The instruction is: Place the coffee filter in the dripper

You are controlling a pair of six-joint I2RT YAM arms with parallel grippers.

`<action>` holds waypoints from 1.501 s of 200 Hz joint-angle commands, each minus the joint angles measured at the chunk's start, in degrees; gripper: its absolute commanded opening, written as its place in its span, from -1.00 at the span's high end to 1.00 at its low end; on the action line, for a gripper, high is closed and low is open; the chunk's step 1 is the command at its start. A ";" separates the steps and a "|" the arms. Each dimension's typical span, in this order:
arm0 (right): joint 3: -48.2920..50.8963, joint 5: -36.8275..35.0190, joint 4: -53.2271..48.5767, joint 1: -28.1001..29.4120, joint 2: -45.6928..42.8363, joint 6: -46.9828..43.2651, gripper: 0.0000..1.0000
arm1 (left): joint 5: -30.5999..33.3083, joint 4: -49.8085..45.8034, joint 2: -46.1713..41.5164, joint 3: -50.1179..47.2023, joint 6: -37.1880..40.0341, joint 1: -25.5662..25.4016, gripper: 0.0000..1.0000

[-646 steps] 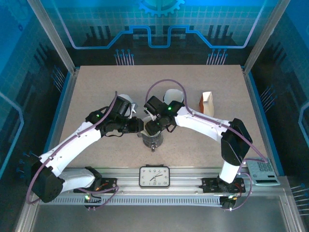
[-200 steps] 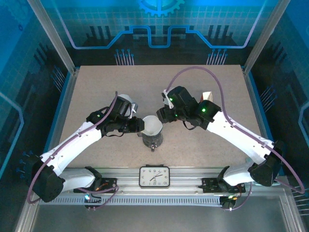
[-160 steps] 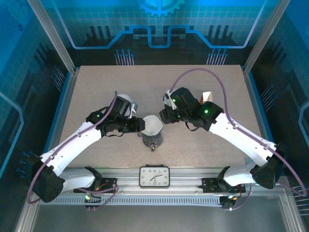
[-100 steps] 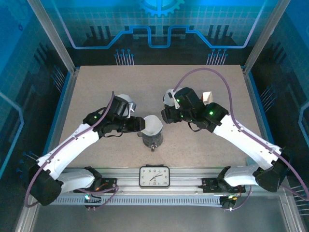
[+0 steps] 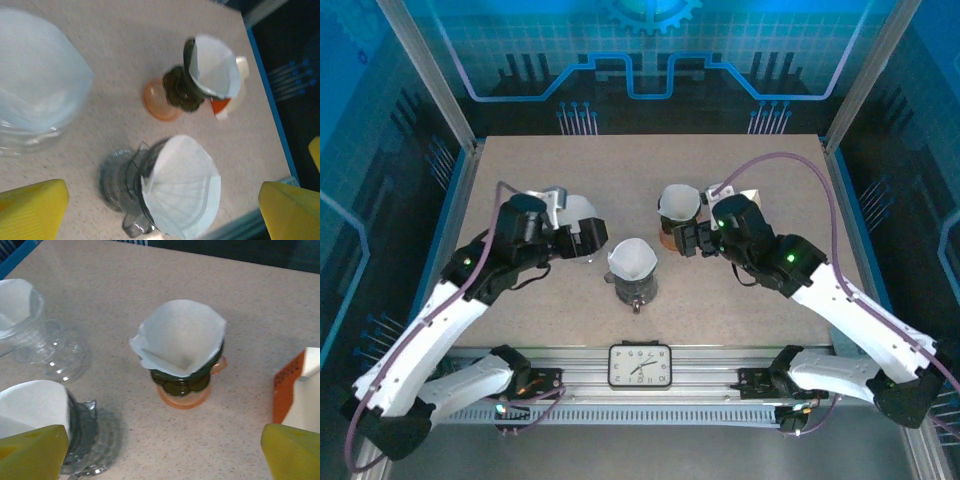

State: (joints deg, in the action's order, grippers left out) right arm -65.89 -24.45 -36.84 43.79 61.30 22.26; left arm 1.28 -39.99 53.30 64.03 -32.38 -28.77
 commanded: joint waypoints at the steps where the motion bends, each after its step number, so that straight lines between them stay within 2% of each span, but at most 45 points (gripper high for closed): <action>1: 3.73 -7.75 4.29 -0.79 -3.26 0.61 -1.00 | 10.02 2.17 -4.21 -0.46 2.89 1.47 -0.98; 12: 5.96 -9.20 5.79 -0.92 -4.80 0.39 -0.99 | 12.82 2.61 -5.40 -1.07 3.35 2.71 -0.98; 40: 10.70 -9.07 9.22 -1.23 -8.49 -0.02 -0.99 | 14.65 3.54 -6.19 -3.99 4.36 8.65 -0.98; 60: 12.42 -10.18 9.42 -1.95 -9.76 0.68 -0.99 | 12.97 5.52 -6.53 -8.25 3.36 14.41 -0.98; 100: 14.79 -8.32 10.71 -3.05 -11.42 1.30 -0.99 | 16.02 15.03 -8.08 -18.32 6.44 20.46 -0.98; 119: 15.17 -7.49 11.15 -3.48 -11.89 1.87 -0.99 | 20.30 11.60 -6.17 -19.63 2.38 23.15 -0.98; 141: 15.17 -6.34 11.75 -4.06 -12.56 2.01 -1.00 | 13.16 8.77 -3.46 -20.15 -3.43 30.91 -0.98; 155: 16.90 -5.35 12.10 -4.47 -13.00 2.01 -0.99 | 5.17 14.21 -3.44 -23.65 -7.29 35.19 -0.98; 173: 17.01 -4.20 12.15 -4.94 -13.37 1.97 -0.99 | -1.18 22.95 -2.33 -28.50 -11.92 37.09 -0.98; 176: 17.00 -4.01 12.14 -5.03 -13.39 1.95 -0.99 | -1.97 24.44 -1.93 -29.07 -12.32 37.16 -0.93; 180: 16.95 -3.86 12.06 -5.18 -13.48 1.94 -0.99 | -3.06 26.31 -1.28 -29.76 -12.86 37.25 -0.76; 184: 16.94 -3.68 11.91 -5.27 -13.56 1.91 -0.99 | -4.02 27.93 -0.60 -30.40 -13.50 37.30 -0.49; 189: 16.93 -3.48 11.73 -5.34 -13.64 1.96 -0.99 | -4.92 29.68 0.34 -30.97 -14.50 37.38 -0.03; 194: 16.85 -3.38 11.57 -5.42 -13.66 1.97 -1.00 | -5.86 31.47 1.54 -31.55 -15.70 37.52 0.23; 199: 16.76 -3.19 11.45 -5.52 -13.74 1.97 -0.99 | -7.18 33.74 2.72 -32.23 -16.42 37.56 0.37; 216: 16.59 -2.64 11.11 -5.80 -14.01 1.96 -1.00 | -9.97 40.05 7.07 -33.89 -19.21 37.56 0.63; 233: 16.24 -2.29 10.75 -6.04 -14.06 1.93 -0.99 | -12.00 45.45 11.81 -34.71 -21.37 37.56 1.00; 260: 15.83 -2.18 10.13 -6.39 -14.08 1.73 -0.99 | -14.63 53.23 18.16 -35.06 -23.15 37.41 1.00; 300: 15.87 -2.07 10.39 -7.01 -14.03 1.52 -0.99 | -15.21 59.13 24.95 -35.42 -23.68 36.50 1.00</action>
State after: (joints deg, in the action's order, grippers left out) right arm -49.32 -26.55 -26.55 37.78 47.94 23.18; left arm -11.14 10.96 74.59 29.74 -54.28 8.12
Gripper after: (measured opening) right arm 0.997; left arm 0.054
